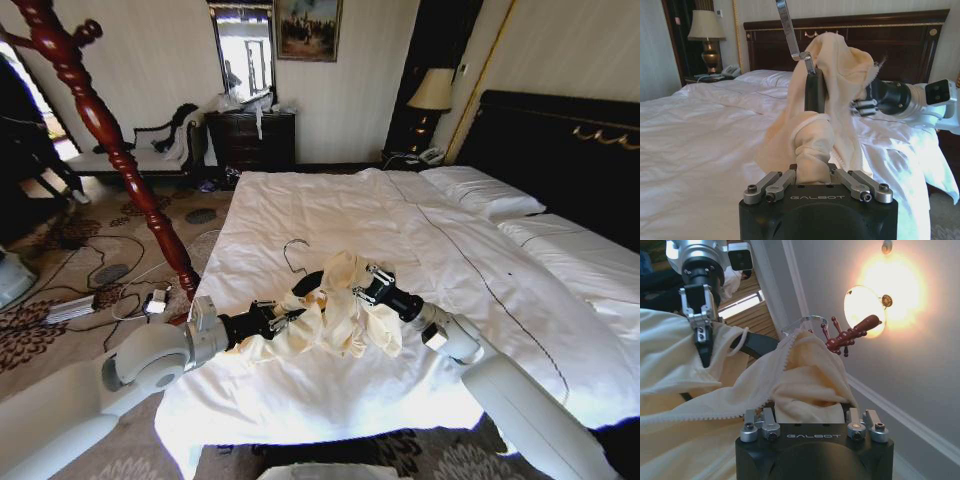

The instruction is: Pick up the clothes from the bed and hang them on the clothes hanger.

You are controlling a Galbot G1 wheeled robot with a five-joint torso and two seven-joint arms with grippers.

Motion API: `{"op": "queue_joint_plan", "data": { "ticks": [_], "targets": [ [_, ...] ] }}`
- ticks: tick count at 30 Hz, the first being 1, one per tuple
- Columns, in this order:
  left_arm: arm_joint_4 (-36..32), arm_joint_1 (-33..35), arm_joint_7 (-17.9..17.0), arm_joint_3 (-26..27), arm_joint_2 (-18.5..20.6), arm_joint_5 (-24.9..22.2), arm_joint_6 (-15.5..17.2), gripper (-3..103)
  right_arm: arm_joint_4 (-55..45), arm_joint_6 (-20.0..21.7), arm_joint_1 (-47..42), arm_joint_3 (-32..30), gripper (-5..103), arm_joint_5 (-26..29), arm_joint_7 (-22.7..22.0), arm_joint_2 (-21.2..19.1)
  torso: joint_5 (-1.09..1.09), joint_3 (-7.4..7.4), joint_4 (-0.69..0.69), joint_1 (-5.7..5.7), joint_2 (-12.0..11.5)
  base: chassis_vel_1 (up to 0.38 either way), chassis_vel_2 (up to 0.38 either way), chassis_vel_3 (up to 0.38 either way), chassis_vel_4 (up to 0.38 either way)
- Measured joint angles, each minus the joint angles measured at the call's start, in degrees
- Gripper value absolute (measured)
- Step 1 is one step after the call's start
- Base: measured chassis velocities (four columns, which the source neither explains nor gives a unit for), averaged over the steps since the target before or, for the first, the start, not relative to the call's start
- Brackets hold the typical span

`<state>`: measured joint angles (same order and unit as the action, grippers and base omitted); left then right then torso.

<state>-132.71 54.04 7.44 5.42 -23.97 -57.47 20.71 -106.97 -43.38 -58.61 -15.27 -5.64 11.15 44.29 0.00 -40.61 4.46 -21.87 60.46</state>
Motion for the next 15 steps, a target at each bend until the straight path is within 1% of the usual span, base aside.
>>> {"op": "queue_joint_plan", "data": {
  "ticks": [1, 3, 5, 6, 7, 8, 9, 10, 11, 13, 14, 15],
  "targets": [
    [0.4, -0.2, 0.0, 0.1, -0.2, 0.0, -0.2, 18, 0.0, 0.0, -0.3, 0.1, 63, 2.6, 2.3, -1.0, 0.0, 0.0, 0.0, 0.0, 0.0, 0.0, 0.0, 0.0, 0.0],
    [0.8, -0.4, -0.1, 0.2, -0.4, 0.1, -0.3, 18, -0.3, 0.5, -0.8, 0.3, 73, 6.3, 5.2, -2.9, 0.0, 0.0, 0.0, 0.0, 0.0, 0.0, 0.0, 0.0, 0.0],
    [0.9, -0.4, -0.1, 0.2, -0.4, 0.2, -0.4, 18, -0.5, 0.6, -1.0, 0.4, 73, 6.9, 5.8, -3.3, 0.0, 0.0, 0.0, 0.0, 0.0, 0.0, 0.0, 0.0, 0.0],
    [1.2, -0.5, -0.1, 0.3, -0.6, 0.3, -0.6, 18, -1.0, 1.4, -1.6, 0.6, 85, 10.4, 9.0, -5.3, -0.01, 0.0, 0.01, 0.0, 0.0, 0.0, 0.0, 0.0, 0.0],
    [1.4, -0.5, -0.1, 0.4, -0.6, 0.4, -0.6, 18, -1.3, 2.0, -1.9, 0.7, 85, 12.6, 11.1, -6.5, 0.01, 0.0, 0.0, 0.0, 0.0, 0.0, 0.0, 0.0, 0.0],
    [1.7, -0.5, -0.1, 0.6, -0.7, 0.4, -0.7, 18, -1.9, 2.8, -2.4, 0.7, 89, 15.5, 13.4, -7.8, -0.01, 0.0, 0.0, 0.0, 0.0, 0.0, 0.0, 0.0, 0.0],
    [1.7, -0.5, -0.1, 0.6, -0.7, 0.4, -0.7, 18, -1.9, 2.8, -2.4, 0.7, 89, 15.5, 13.4, -7.8, -0.01, 0.0, 0.0, 0.0, 0.0, 0.0, 0.0, 0.0, 0.0],
    [1.9, -0.6, -0.2, 0.7, -0.8, 0.4, -0.8, 18, -2.3, 3.3, -2.7, 0.8, 94, 17.2, 14.5, -8.4, -0.01, 0.0, 0.0, 0.0, 0.0, 0.0, 0.0, 0.0, 0.0],
    [2.2, -0.8, -0.3, 0.9, -1.0, 0.4, -0.9, 18, -3.2, 4.2, -3.1, 0.9, 98, 20.2, 16.3, -9.5, 0.01, 0.0, 0.01, 0.0, 0.0, 0.0, 0.0, 0.0, 0.0],
    [2.9, -1.1, -0.6, 1.4, -1.4, 0.2, -1.2, 18, -6.0, 7.7, -3.9, 1.3, 100, 30.2, 19.3, -12.5, -0.02, 0.0, 0.0, 0.0, 0.0, 0.0, 0.0, 0.0, 0.0],
    [2.9, -1.1, -0.6, 1.4, -1.4, 0.2, -1.2, 18, -6.0, 7.7, -3.9, 1.3, 100, 30.2, 19.3, -12.5, -0.02, 0.0, 0.0, 0.0, 0.0, 0.0, 0.0, 0.0, 0.0],
    [3.1, -1.2, -0.7, 1.6, -1.6, 0.1, -1.2, 18, -7.0, 9.2, -4.2, 1.4, 100, 33.2, 19.6, -13.4, -0.01, 0.0, 0.0, 0.0, 0.0, 0.0, 0.0, 0.0, 0.0]
  ]
}}
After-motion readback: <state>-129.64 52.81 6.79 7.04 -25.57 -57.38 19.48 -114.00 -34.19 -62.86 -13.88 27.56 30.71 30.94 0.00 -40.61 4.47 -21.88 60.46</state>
